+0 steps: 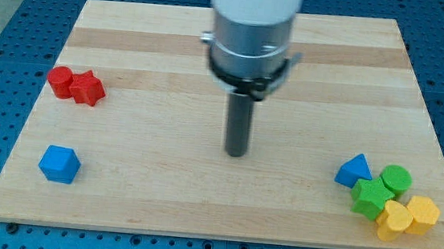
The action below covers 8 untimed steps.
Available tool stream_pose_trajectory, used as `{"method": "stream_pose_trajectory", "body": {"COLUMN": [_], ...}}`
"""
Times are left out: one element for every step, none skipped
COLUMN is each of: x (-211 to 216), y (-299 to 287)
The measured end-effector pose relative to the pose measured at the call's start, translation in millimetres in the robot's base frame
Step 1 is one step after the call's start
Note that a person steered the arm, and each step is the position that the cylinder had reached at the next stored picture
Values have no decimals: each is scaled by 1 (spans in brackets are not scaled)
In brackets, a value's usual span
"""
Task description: Move the blue cube towards the group of blocks
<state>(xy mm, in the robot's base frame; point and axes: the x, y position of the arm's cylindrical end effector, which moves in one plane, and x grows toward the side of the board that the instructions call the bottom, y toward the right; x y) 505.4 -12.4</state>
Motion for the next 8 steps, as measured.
{"method": "stream_pose_trajectory", "body": {"x": [-5,-5,-5,-5,-5,-6,9,34], "y": [-58,-111,-164,-214,-274,-292,-292,-292]}}
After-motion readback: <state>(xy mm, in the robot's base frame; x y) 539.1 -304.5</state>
